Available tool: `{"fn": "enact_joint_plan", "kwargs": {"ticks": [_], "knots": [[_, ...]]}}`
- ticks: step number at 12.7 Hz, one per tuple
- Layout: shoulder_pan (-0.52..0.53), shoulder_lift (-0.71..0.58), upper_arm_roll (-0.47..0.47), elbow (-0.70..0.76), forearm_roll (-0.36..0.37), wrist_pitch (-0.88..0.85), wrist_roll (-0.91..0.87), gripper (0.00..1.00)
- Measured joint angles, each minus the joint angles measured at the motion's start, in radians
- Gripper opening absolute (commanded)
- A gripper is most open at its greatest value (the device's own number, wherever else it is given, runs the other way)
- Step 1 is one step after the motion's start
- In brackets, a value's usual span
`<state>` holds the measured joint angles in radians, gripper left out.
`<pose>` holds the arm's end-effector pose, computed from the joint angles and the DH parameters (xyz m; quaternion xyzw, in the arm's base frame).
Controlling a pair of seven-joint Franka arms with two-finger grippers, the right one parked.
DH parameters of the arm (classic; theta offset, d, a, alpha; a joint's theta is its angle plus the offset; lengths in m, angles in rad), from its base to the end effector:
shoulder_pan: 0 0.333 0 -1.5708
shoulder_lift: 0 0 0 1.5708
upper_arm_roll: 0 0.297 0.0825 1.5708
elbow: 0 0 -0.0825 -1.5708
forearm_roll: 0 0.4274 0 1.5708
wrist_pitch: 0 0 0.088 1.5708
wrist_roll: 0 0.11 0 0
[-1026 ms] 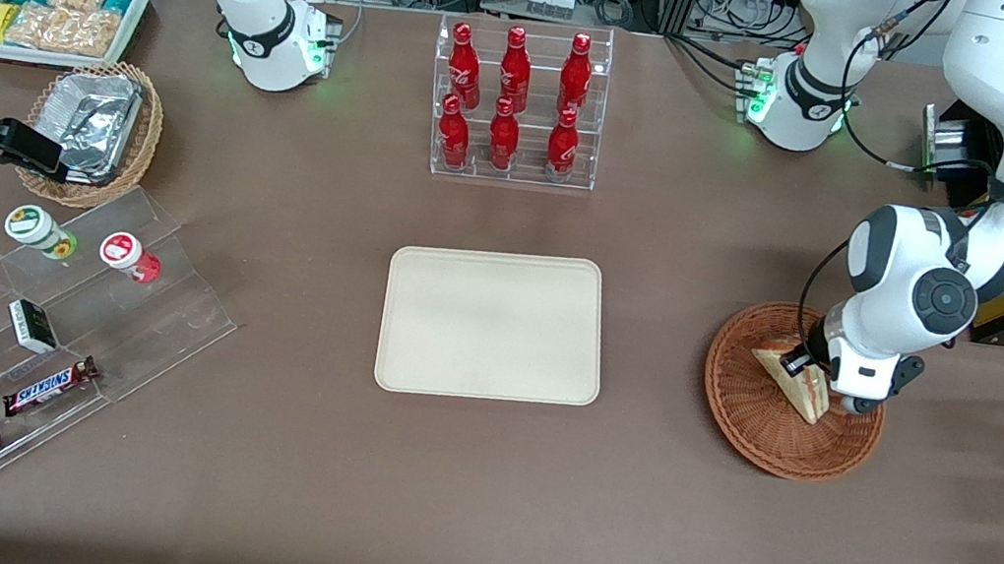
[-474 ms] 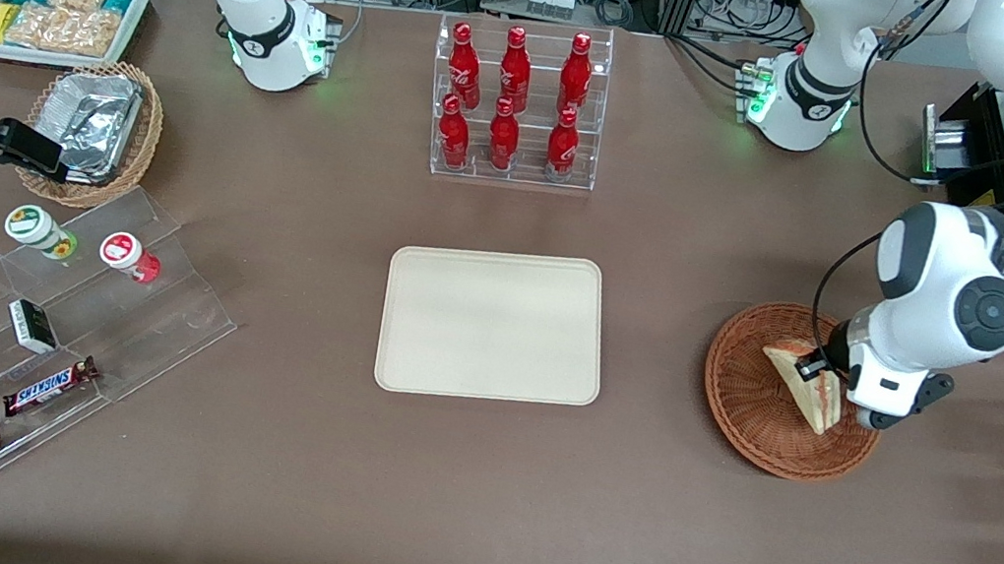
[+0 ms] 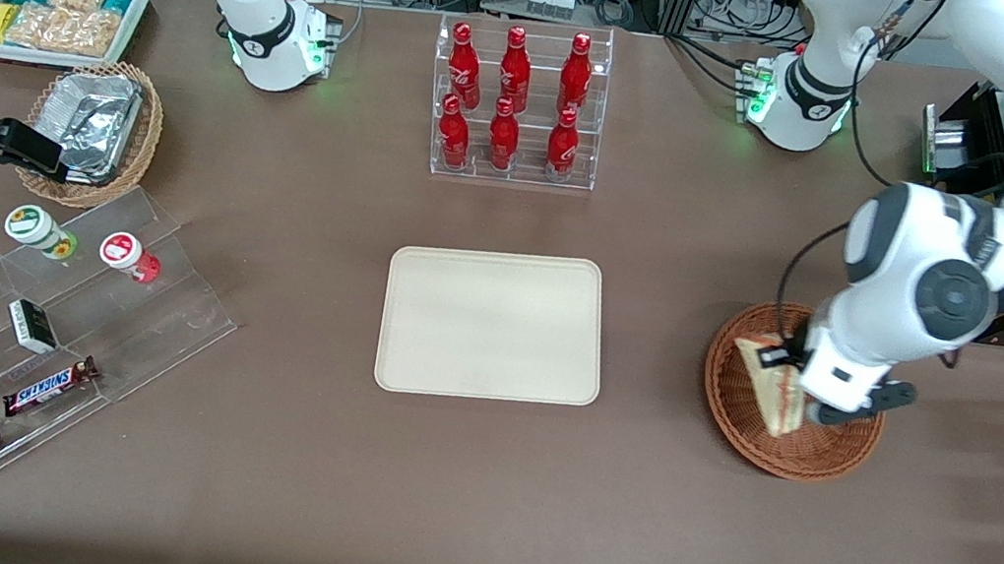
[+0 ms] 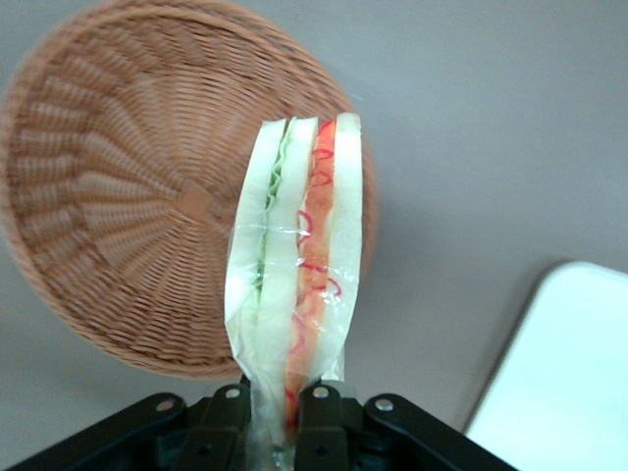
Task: Place sandwich from basket to tray
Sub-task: 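Carry the sandwich with the left gripper over the cream tray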
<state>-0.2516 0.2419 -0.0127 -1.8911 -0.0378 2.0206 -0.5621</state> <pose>0.6095 -0.1671 0.3244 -0.9858 -0.1572 0.0587 0.0060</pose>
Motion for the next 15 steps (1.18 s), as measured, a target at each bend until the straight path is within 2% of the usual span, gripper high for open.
{"fn": "enact_joint_plan", "kwargs": {"ticks": [3, 7, 11, 15], "knots": [[-0.109, 0.034, -0.003, 0.05, -0.001, -0.044, 0.003, 0.0], [-0.238, 0.162, -0.006, 0.194, -0.005, -0.075, -0.037, 0.0], [-0.352, 0.335, -0.008, 0.362, -0.08, -0.075, -0.088, 0.0], [-0.437, 0.435, -0.009, 0.464, -0.088, -0.057, -0.177, 0.0]]}}
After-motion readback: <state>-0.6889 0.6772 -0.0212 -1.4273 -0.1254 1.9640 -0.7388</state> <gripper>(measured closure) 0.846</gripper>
